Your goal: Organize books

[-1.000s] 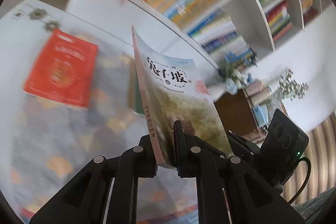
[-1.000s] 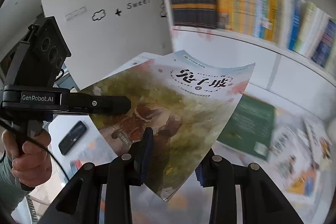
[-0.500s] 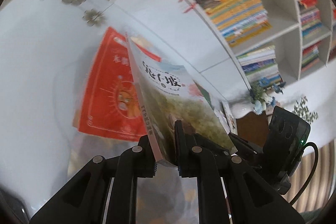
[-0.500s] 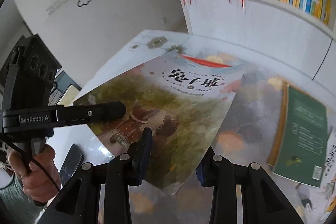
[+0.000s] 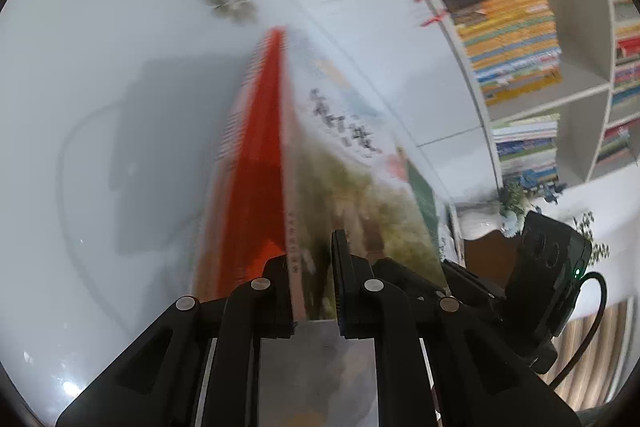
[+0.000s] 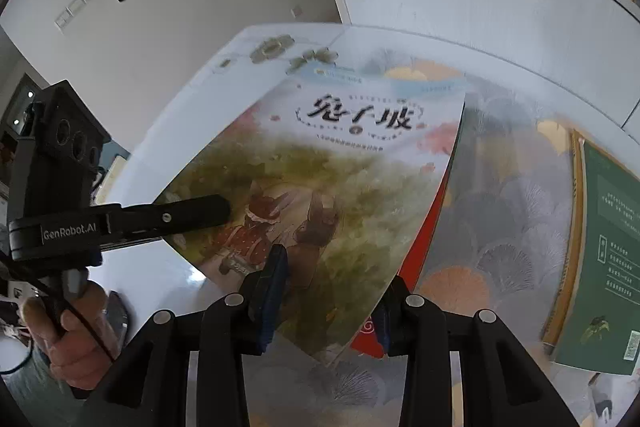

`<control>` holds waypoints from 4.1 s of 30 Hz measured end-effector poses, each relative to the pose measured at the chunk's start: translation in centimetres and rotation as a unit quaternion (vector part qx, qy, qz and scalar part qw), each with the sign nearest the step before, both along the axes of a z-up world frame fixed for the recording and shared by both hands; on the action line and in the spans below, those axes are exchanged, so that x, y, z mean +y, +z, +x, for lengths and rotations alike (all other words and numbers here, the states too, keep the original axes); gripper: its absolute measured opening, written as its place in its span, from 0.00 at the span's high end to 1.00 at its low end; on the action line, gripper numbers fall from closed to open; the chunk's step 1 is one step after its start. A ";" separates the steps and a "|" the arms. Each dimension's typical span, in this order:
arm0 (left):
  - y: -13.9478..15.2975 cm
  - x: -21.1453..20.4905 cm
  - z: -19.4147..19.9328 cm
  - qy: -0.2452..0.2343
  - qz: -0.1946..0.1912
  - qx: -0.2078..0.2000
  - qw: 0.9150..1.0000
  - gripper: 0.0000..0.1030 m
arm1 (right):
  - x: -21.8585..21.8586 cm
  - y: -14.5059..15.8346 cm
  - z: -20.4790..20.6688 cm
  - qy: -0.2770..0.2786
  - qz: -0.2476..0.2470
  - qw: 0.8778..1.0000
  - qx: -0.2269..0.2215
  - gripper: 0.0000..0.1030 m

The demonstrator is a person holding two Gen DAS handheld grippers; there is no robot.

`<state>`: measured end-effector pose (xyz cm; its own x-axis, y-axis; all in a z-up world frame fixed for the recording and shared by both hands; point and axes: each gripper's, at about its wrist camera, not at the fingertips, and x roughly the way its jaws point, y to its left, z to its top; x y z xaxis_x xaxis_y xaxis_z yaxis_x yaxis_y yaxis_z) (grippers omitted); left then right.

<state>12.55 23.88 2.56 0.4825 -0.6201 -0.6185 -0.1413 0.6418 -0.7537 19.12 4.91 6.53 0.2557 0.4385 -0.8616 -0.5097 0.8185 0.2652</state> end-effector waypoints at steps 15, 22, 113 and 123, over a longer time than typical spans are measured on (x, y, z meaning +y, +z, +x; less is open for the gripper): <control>-0.5 2.2 -2.3 0.040 0.021 0.012 0.999 0.90 | 0.8 -2.2 -0.1 -0.006 -0.012 1.000 0.009 0.58; 0.3 4.4 -3.7 0.093 0.069 0.024 0.993 0.89 | 1.1 -2.2 -0.3 -0.008 -0.028 0.999 0.027 0.31; -0.9 -41.6 -13.4 -0.296 0.144 0.064 0.942 0.65 | -45.9 -5.1 -18.9 -0.256 0.025 0.955 0.151 0.46; -0.9 -42.2 -14.2 -0.228 0.201 0.042 0.952 0.71 | -48.6 -5.4 -17.9 -0.263 0.050 0.959 0.094 0.47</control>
<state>-1.67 -18.29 1.68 0.1586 -0.4592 -0.8741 0.1727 0.8845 -0.4334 1.23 -43.68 1.18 0.3080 0.3736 -0.8750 0.0323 0.9150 0.4021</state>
